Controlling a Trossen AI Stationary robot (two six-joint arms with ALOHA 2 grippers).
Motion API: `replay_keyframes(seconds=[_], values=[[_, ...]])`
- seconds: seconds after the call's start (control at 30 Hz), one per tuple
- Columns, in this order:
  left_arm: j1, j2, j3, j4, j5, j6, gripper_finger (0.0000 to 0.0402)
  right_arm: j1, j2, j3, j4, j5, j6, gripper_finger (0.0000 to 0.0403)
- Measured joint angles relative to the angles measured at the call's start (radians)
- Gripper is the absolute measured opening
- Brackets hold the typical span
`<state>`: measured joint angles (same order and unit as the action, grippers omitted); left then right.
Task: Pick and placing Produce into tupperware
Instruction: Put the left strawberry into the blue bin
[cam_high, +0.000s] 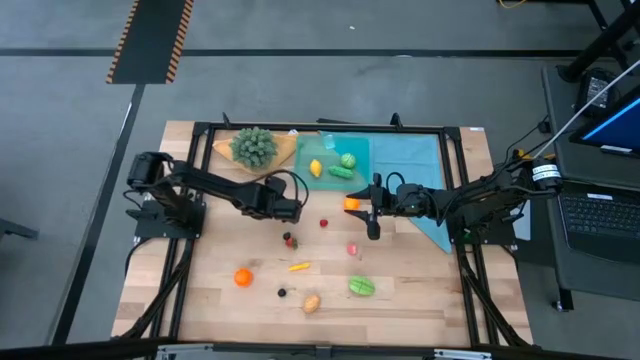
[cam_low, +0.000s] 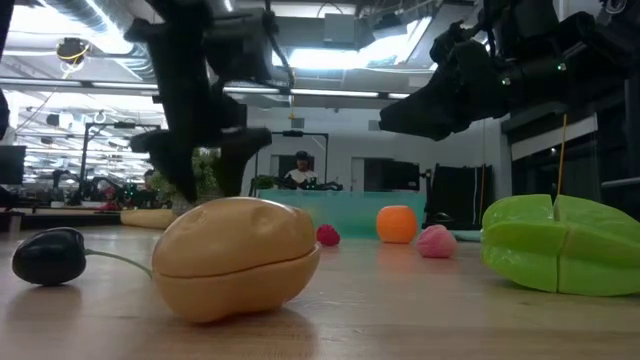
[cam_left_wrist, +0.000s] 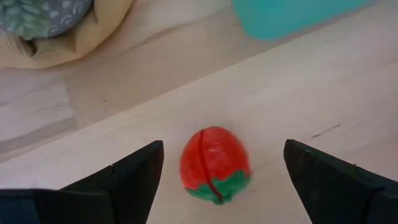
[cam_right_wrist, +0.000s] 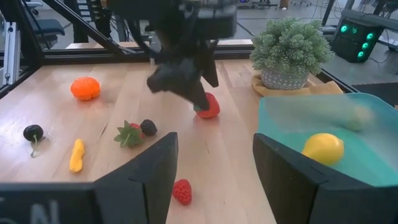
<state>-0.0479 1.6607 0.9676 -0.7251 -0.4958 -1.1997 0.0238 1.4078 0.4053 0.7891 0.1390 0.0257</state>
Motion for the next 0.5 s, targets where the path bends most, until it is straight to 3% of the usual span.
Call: replay_keyframes(seconds=[0.5], values=[[-0.005,0.031,0.0,0.005,0.011,0.054,0.0325,0.001,0.0,0.0,-0.001,0.0,0.002,0.0211]])
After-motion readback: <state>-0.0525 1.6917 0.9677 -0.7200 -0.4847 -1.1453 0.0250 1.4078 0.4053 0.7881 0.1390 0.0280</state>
